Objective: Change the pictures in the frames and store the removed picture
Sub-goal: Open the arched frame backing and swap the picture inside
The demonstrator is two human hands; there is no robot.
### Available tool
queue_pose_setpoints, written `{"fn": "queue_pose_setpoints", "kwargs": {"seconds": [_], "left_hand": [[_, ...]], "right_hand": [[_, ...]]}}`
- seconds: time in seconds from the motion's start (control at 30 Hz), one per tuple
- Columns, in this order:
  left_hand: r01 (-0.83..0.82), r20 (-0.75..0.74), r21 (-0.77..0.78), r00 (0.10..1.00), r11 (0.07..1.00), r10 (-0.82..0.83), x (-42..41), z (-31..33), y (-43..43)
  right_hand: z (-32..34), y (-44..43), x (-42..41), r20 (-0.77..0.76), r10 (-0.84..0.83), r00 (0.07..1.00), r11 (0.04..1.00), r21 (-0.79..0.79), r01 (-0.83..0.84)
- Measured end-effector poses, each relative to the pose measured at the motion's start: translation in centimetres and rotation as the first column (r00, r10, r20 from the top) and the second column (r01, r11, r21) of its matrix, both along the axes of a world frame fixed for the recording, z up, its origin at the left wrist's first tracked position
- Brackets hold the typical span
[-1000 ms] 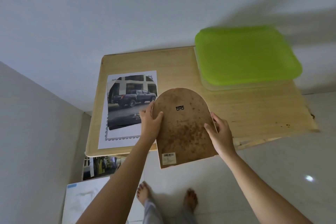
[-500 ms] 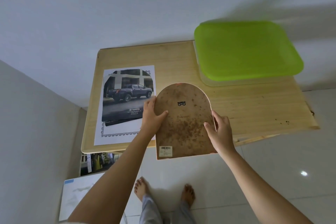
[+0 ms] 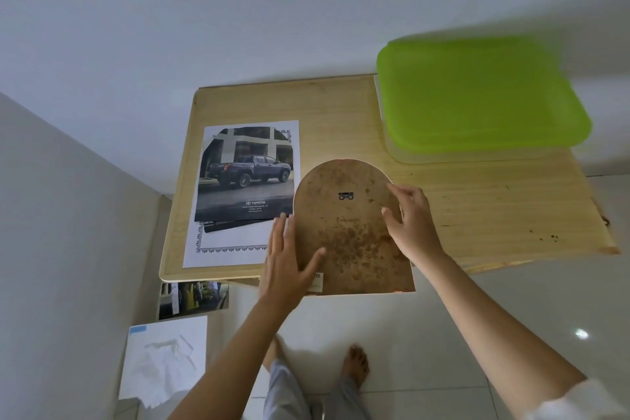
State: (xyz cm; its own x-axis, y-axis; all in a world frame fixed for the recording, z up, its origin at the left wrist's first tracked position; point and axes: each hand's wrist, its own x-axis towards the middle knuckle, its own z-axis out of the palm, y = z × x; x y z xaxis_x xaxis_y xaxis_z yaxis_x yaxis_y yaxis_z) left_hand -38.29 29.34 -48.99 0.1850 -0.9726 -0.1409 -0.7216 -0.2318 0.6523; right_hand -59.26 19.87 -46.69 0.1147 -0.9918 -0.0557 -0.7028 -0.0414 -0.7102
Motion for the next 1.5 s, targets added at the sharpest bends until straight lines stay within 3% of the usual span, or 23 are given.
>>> {"fn": "queue_pose_setpoints", "kwargs": {"seconds": [0.13, 0.27, 0.4, 0.6, 1.3, 1.5], "left_hand": [[0.132, 0.148, 0.014, 0.98, 0.991, -0.132, 0.4, -0.8, 2.7], [0.212, 0.255, 0.035, 0.943, 0.977, -0.214, 0.2, -1.2, 2.9], [0.207, 0.275, 0.067, 0.937, 0.976, -0.217, 0.1, -1.4, 2.8], [0.192, 0.27, 0.065, 0.941, 0.979, -0.202, 0.1, -1.5, 2.7], [0.166, 0.279, 0.063, 0.944, 0.984, -0.177, 0.0, -1.7, 2.9], [0.126, 0.277, 0.068, 0.951, 0.99, -0.14, -0.1, -1.7, 3.4]], "right_hand": [[-0.5, -3.8, 2.7, -0.128, 0.17, 0.977, 0.983, -0.052, -0.177], [-1.4, -6.5, 4.6, -0.319, 0.244, 0.916, 0.969, 0.111, -0.219], [-1.9, -6.8, 4.9, -0.466, 0.294, 0.835, 0.956, 0.15, -0.253], [-1.8, -6.8, 5.5, -0.539, 0.296, 0.789, 0.954, 0.136, -0.265], [-0.6, -8.2, 7.0, -0.464, 0.249, 0.85, 0.968, 0.13, -0.213], [-0.1, -8.8, 7.4, -0.264, 0.268, 0.926, 0.963, 0.06, -0.262]]}}
